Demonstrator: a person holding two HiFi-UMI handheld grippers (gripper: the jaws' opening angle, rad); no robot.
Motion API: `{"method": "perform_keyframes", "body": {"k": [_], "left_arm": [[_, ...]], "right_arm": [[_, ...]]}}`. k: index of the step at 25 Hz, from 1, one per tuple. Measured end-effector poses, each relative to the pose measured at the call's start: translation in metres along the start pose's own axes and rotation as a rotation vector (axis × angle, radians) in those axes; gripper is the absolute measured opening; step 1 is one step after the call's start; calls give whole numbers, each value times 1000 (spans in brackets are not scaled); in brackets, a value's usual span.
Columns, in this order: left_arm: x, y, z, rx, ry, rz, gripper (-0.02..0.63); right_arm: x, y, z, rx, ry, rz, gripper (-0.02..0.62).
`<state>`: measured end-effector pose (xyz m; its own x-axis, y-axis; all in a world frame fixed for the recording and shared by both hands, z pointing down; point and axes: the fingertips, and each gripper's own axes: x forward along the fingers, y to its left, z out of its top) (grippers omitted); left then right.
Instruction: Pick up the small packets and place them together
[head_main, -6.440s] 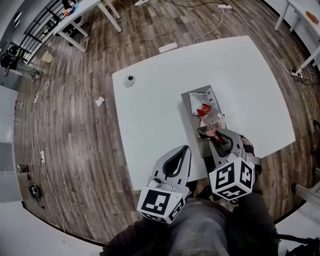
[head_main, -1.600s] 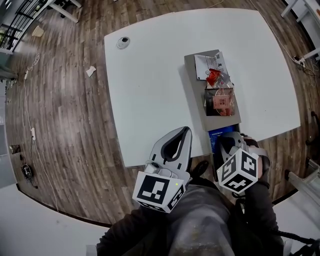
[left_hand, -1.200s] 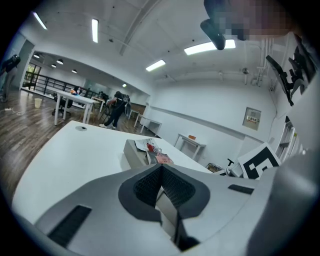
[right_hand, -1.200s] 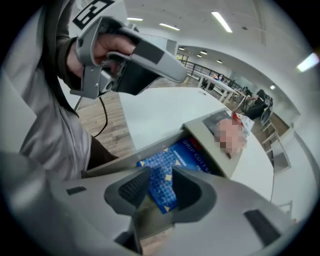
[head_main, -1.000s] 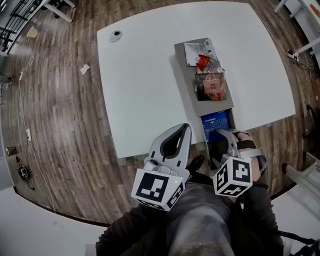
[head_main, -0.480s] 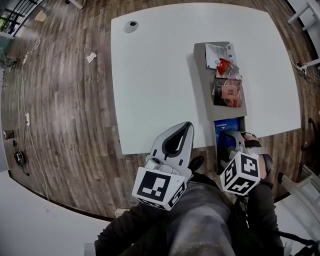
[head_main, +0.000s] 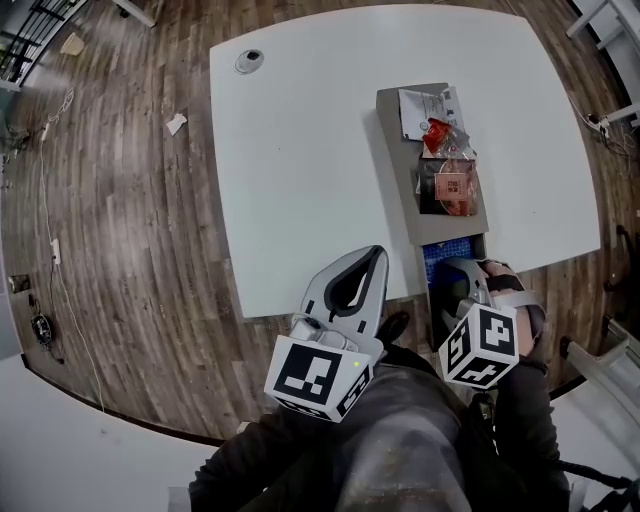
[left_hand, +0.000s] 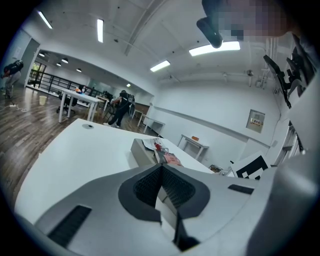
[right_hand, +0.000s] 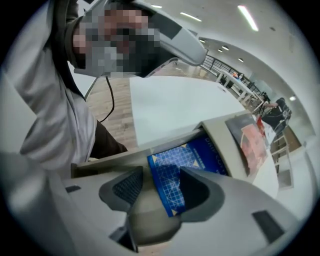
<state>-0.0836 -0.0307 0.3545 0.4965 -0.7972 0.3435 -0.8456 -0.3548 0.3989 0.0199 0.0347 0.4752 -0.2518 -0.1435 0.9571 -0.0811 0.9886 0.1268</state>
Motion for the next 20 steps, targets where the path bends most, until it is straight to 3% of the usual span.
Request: {"method": "perform_keyframes", "body": {"k": [4,9,14,20], "left_arm": [[3,-1,0,0,4,-7,-5],[6,3,3,-5,3,-2,-5],[6,8,6,-5,-1,7,-5],[8,4,6,3,4,-4,-5]], "right_arm": [[1,-3,-1,10,1,17,212],[5,-16,-3,-17,43,-28,35],[1,-17,-1,6,39,-30,26],[-12,-18,3,47,1,-93,23]]}}
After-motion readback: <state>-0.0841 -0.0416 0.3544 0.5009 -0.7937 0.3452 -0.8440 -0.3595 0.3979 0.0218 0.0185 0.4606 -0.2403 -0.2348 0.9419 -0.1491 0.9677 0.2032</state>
